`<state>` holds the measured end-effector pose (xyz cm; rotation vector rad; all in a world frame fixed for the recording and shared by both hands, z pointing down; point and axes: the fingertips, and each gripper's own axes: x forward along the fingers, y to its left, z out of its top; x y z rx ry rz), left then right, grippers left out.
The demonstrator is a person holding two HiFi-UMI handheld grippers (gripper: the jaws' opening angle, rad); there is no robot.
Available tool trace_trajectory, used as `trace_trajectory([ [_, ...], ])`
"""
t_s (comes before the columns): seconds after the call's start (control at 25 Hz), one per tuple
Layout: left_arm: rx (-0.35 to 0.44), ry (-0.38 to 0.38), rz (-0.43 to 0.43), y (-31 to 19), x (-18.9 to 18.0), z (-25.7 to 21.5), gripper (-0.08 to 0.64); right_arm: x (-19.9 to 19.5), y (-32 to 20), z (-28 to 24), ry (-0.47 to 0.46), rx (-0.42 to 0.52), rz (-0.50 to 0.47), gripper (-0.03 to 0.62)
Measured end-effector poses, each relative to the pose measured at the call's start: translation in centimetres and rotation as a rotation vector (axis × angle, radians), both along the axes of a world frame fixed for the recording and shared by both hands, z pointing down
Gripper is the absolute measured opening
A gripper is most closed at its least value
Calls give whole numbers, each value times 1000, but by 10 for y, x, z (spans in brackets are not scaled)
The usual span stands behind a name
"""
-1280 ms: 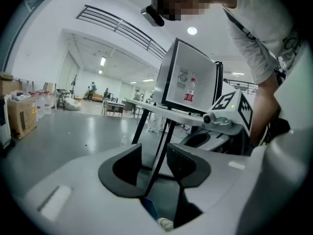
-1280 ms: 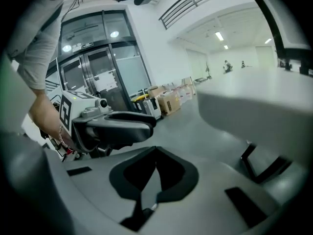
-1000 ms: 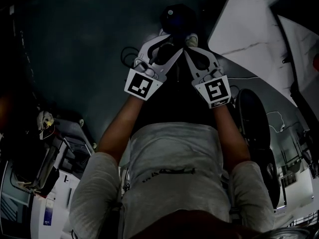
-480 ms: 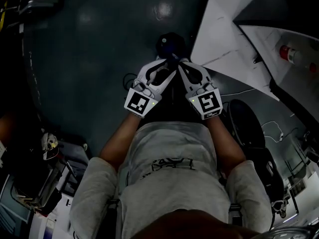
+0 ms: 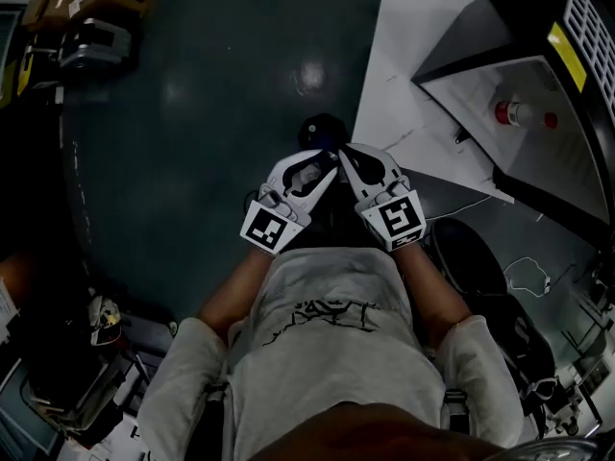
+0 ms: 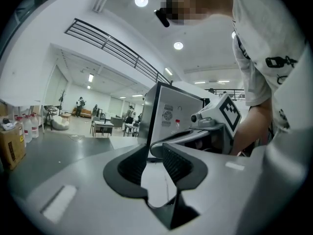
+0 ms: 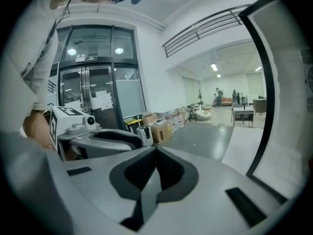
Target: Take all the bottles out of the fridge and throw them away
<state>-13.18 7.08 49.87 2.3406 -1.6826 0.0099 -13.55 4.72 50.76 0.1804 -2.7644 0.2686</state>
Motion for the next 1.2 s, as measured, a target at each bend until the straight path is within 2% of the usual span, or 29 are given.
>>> trace_trajectory([
  [0.52,104,56,10,-5,-6,-118,101,4,-5,-117,-57,125,45,8],
  [0.88,193,32,49,-2,-6,-181,100,7,-7,-181,-113,173,79,8],
  [1.08,191,40,71,2,-3,-216,100,5,-5,-220,-145,195,81,8],
  [1.2,239,13,84,2,-6,-229,100,5,-3,-239,-156,208,78,8],
])
